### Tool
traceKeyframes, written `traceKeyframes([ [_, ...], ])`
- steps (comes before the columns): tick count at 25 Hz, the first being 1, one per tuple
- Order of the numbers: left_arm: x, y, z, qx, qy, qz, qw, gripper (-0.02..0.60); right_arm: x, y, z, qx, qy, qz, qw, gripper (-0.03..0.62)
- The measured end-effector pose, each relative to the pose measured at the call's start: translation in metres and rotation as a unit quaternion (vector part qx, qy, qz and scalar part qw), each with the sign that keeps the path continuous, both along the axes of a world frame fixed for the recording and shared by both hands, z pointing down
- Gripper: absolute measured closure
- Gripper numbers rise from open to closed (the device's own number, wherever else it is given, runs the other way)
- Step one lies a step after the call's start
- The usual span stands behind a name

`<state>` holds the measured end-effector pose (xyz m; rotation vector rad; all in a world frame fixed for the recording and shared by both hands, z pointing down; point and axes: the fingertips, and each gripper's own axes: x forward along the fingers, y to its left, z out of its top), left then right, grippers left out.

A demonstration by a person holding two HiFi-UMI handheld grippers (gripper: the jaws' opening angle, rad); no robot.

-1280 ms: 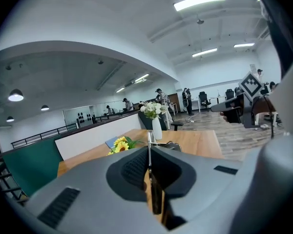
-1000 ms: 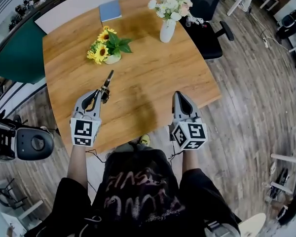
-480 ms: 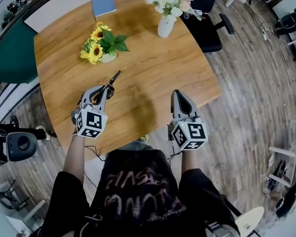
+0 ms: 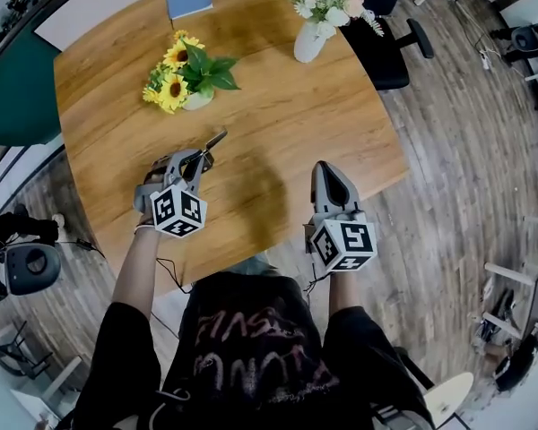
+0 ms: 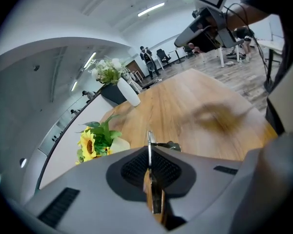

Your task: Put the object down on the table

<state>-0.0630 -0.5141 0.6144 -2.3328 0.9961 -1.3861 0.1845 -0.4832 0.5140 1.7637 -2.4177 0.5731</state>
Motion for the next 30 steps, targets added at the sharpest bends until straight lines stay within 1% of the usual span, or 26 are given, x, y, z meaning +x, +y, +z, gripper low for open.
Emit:
traceKeyframes([
  [4,-0.002,-0.003,0.018,-0.003,-0.022,0.006,0.9997,0.565,-0.008,-0.006,0.004,0.001,-0.003,-0.006,1.000,0.589],
  [10,-0.003,0.000,0.042,-0.016,-0.031,0.017,0.9992,0.564,-0.016,-0.005,0.020,-0.014,0.000,-0.012,1.000,0.589],
  [14,-0.004,0.006,0.053,-0.028,-0.029,0.013,0.9991,0.563,-0.016,-0.002,0.025,-0.022,0.000,-0.014,1.000,0.589],
  [21,-0.002,0.009,0.056,-0.036,-0.029,0.010,0.9989,0.560,-0.016,0.000,0.027,-0.027,-0.001,-0.015,1.000,0.589],
  [30,0.007,0.021,0.069,-0.057,-0.032,0.008,0.9979,0.517,-0.013,0.002,0.022,-0.026,0.004,-0.022,0.999,0.589],
])
